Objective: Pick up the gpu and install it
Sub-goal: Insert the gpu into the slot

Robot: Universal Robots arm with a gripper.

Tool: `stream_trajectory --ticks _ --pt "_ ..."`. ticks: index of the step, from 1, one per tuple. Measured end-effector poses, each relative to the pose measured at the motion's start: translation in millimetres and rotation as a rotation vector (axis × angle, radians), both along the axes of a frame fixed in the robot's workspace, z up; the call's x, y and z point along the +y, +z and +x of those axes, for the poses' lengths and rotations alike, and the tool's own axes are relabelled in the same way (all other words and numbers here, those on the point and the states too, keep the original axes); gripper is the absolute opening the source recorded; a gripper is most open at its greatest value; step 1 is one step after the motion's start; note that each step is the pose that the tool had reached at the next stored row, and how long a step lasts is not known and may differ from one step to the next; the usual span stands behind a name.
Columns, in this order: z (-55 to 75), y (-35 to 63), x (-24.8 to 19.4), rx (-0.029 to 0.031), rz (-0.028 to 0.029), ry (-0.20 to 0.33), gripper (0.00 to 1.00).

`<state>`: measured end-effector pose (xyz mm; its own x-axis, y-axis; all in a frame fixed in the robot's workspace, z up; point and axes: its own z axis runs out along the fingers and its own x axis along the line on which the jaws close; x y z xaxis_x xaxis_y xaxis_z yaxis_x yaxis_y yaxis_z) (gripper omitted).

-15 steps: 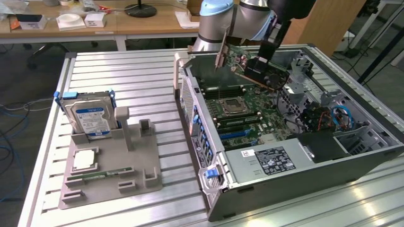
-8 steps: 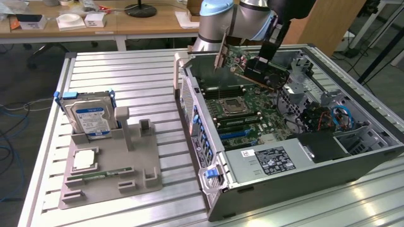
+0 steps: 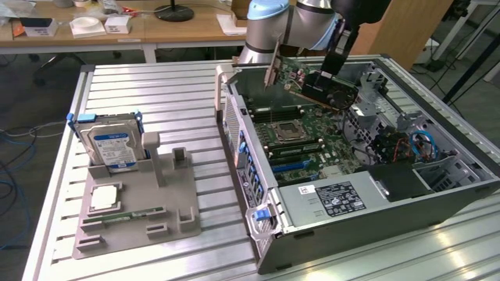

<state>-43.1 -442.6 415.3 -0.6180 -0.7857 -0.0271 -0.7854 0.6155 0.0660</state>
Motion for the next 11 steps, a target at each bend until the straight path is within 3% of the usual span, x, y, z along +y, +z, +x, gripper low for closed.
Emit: stream_trajectory --ticks 11 --pt "0.0 0.0 0.0 0.0 -0.0001 0.088 0.26"
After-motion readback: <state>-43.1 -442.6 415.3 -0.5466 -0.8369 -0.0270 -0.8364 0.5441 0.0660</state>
